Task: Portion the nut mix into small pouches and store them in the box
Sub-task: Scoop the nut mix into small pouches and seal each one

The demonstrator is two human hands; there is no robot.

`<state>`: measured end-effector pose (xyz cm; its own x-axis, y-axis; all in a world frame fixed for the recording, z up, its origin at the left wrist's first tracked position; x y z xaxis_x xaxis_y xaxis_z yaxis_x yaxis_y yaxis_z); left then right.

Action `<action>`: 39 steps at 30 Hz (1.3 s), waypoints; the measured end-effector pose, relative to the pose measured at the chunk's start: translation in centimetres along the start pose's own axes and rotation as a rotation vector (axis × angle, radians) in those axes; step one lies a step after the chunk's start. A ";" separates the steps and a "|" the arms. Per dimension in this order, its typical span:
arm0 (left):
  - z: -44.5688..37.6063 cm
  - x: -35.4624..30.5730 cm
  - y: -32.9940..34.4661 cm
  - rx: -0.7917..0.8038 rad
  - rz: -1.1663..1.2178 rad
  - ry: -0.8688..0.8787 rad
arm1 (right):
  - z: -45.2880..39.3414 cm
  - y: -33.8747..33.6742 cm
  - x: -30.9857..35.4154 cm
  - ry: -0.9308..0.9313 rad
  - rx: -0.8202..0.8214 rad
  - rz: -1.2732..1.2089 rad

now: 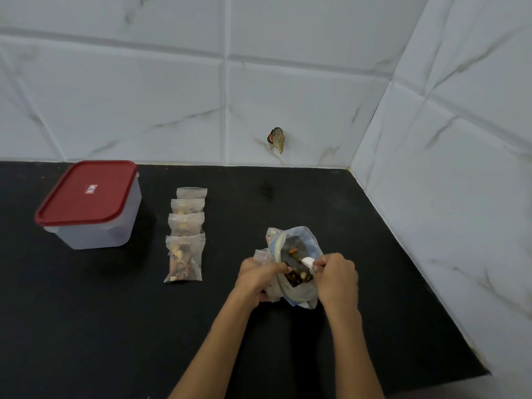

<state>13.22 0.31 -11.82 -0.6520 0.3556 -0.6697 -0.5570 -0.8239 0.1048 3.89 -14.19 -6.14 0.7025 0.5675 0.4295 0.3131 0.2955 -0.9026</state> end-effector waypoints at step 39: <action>-0.8 -0.1 0.2 0.002 0.012 0.108 | 1.0 3.3 -2.6 0.329 0.156 -0.740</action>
<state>13.63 -0.22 -12.29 -0.5995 0.2954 -0.7439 -0.5504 -0.8269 0.1153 2.43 -13.90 -10.19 0.5081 -0.0631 0.8590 0.6933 0.6217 -0.3644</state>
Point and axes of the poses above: each hand's wrist, its own z-axis away from the middle knuckle, its own y-axis out of the palm, x = y × z, the point moved 9 cm from there along -z, towards the middle knuckle, and after that the axes turned 8 degrees about -y, right-handed, at the moved point
